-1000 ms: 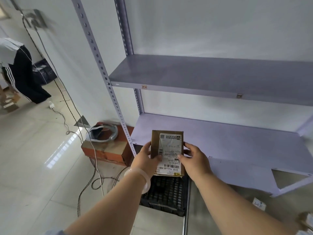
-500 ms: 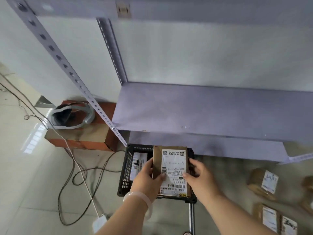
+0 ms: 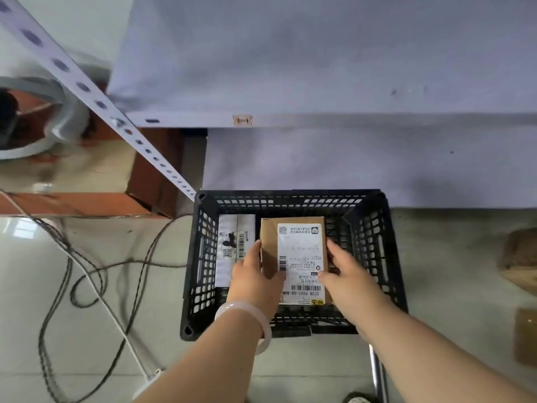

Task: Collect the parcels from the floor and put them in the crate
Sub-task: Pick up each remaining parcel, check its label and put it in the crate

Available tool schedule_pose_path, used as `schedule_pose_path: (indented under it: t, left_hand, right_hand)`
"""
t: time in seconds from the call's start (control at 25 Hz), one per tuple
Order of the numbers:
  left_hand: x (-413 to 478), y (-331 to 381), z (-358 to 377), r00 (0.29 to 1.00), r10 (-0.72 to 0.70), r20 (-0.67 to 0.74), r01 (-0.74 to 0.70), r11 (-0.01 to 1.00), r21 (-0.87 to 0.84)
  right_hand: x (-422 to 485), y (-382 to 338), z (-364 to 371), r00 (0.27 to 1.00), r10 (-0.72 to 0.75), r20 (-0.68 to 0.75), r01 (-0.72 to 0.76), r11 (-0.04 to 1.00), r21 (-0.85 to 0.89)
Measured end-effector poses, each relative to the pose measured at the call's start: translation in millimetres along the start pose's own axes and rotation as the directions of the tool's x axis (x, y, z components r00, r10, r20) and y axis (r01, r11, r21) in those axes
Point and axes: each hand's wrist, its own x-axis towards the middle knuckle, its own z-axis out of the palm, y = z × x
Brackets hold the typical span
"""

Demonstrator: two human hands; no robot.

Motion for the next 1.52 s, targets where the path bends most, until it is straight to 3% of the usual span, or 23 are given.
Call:
schedule_pose_path:
  t: [0.16,0.44,0.6,0.8,1.12,1.28,1.52]
  left_hand:
    - [70,-43,24,1.000,-0.014,0.016,0.013,0.997,0.071]
    - [142,-82,51,1.000,-0.007,0.030,-0.001,0.972,0.237]
    - [154,-84,59,0.999,0.024,0.043,-0.033,0.975,0.221]
    - [158,-81,58,0.995,0.103,0.009,-0.103,0.978,0.182]
    - [159,-73,63,0.997,-0.032,0.064,0.006,0.931,0.365]
    - [159,-75,62,0.999,-0.045,0.028,0.035,0.955,0.296]
    - [107,-47,39,0.995,0.054,-0.088,-0.038,0.983,0.177]
  right_hand:
    - [76,30,42,0.998,0.039,-0.058,-0.037,0.999,0.036]
    - [140,58,84,0.996,0.087,-0.005,-0.086,0.993,0.076]
    - [156,62,89,0.989,0.133,0.059,-0.141,0.979,0.146]
    - [172,53,89,0.994,0.097,0.057,-0.105,0.979,0.172]
    - [177,54,87,0.982,0.112,0.152,-0.112,0.994,-0.006]
    - [175,54,83,0.992,0.077,0.096,-0.067,0.993,-0.101]
    - [128,46,28,0.997,-0.035,-0.067,0.027,0.993,-0.113]
